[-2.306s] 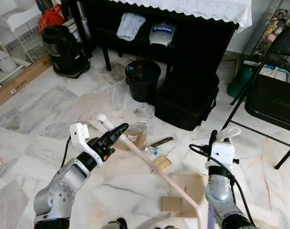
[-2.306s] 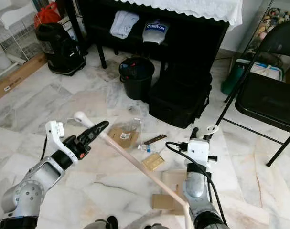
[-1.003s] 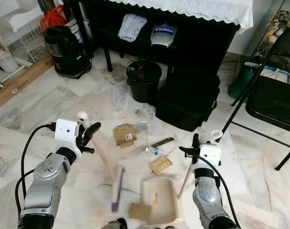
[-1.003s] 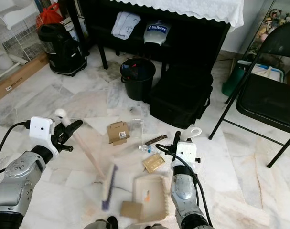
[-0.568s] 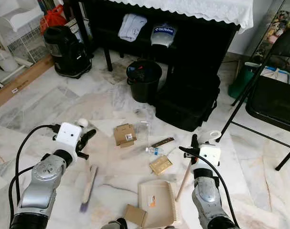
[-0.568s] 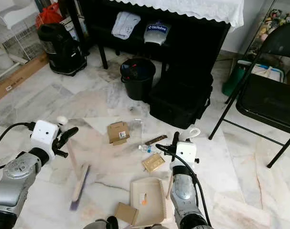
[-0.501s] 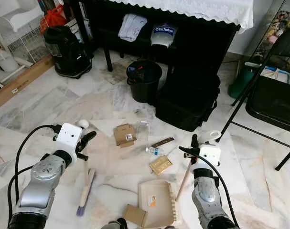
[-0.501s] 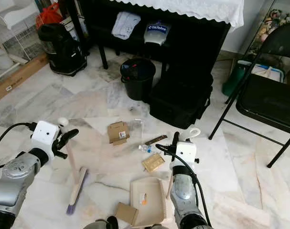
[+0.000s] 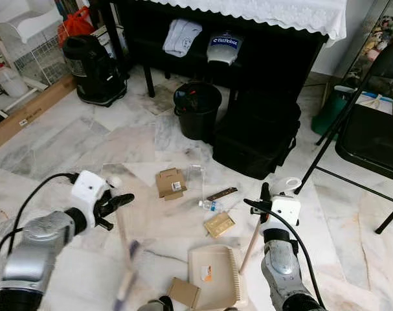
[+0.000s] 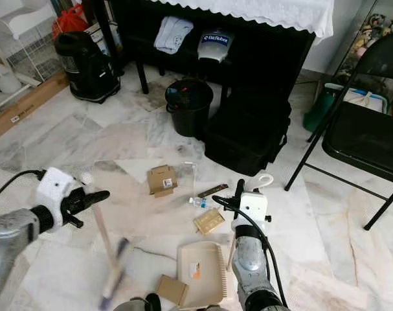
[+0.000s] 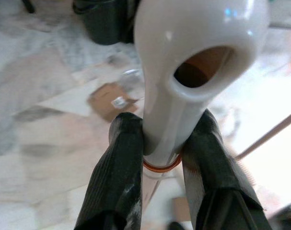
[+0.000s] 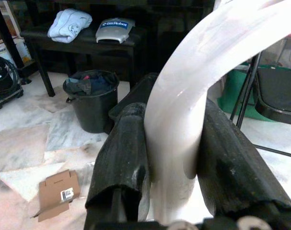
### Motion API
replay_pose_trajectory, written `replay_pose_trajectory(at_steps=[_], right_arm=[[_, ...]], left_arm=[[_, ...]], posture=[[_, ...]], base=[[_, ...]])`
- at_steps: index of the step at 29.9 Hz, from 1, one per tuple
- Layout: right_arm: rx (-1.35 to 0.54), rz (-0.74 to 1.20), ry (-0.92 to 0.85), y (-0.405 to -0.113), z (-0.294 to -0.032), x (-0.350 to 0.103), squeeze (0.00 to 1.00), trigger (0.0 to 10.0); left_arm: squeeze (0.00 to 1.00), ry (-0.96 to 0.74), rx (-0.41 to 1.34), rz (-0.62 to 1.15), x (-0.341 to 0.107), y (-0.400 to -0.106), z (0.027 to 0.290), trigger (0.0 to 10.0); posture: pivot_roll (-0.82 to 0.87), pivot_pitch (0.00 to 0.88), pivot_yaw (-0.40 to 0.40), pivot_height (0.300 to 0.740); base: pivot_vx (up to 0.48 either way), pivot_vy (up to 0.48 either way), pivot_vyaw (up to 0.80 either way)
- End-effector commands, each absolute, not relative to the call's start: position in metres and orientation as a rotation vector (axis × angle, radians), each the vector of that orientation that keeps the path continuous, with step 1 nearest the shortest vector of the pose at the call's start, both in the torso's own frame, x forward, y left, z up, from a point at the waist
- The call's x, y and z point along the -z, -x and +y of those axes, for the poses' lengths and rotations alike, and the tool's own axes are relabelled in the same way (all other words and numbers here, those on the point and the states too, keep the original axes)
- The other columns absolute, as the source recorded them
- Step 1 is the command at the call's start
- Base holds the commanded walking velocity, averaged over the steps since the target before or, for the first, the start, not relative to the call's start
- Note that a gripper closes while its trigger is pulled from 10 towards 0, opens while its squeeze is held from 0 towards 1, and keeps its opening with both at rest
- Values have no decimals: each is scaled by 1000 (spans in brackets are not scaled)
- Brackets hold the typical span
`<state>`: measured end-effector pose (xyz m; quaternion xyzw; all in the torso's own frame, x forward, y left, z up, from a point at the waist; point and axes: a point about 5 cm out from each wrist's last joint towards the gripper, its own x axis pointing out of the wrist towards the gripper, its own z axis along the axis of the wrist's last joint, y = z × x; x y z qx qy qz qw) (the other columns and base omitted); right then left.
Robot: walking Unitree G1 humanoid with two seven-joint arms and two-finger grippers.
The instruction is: Sweep floor
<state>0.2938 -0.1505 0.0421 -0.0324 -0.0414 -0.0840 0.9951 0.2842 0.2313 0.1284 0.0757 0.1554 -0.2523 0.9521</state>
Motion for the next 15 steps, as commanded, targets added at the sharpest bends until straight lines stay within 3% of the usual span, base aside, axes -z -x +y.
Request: replay_pose_trajectory(at_steps=[1,8,15], right_arm=[[174,-52,70,-293,-151,-38,0,10000],[176,-49,73,-292,-152,-37,0,10000],[177,-48,76,-292,-152,-37,0,10000]], left_arm=[[0,-68,577,323,-130,-280,231,10000],[0,91,605,274,-137,-279,225,10000],[0,300,630,219,-136,-280,203,10000]], posture=[[77,160,7,740],[75,162,4,740],[74,164,4,740]], base=[[0,0,0],[0,0,0],[0,0,0]])
